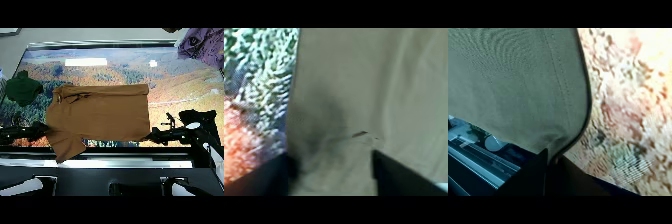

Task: Fold the clothes and pants, and hang the long-sleeved shirts on hangers.

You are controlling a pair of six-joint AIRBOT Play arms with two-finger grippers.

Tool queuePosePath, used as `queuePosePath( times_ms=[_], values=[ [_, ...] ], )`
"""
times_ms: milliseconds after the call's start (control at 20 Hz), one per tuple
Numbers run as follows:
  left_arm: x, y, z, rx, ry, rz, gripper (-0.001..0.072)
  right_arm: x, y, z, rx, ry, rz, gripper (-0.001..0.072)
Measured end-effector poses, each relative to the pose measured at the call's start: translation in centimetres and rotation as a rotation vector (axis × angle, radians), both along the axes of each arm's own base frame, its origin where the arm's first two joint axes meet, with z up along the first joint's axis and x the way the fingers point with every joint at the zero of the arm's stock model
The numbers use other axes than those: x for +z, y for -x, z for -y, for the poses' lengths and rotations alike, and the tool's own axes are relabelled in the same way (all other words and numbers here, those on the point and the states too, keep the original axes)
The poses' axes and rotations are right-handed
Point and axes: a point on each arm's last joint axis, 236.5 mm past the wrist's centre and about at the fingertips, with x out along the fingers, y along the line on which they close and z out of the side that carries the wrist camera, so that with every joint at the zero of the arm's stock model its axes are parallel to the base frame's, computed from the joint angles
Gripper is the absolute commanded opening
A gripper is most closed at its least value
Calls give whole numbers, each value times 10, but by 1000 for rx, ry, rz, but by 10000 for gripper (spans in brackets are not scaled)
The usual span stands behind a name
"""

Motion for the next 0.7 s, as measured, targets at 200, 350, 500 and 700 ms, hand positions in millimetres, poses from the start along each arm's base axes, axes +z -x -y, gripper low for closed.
queuePosePath(
  times_ms=[200, 350, 500, 700],
  values=[
    [-2, 1, 4, -19, -1, -6, 19, 1, 0, -1, 2, -5, -1, 33],
    [8, -3, 11, -40, 23, 10, 17, 10, -5, -4, 14, -22, 14, 31],
    [33, -31, 16, -78, 2, 71, 17, 35, -39, -9, 58, 16, 107, 31],
    [127, -120, 16, -158, -146, 311, 17, 111, -131, 2, 67, 232, 356, 31]
  ],
)
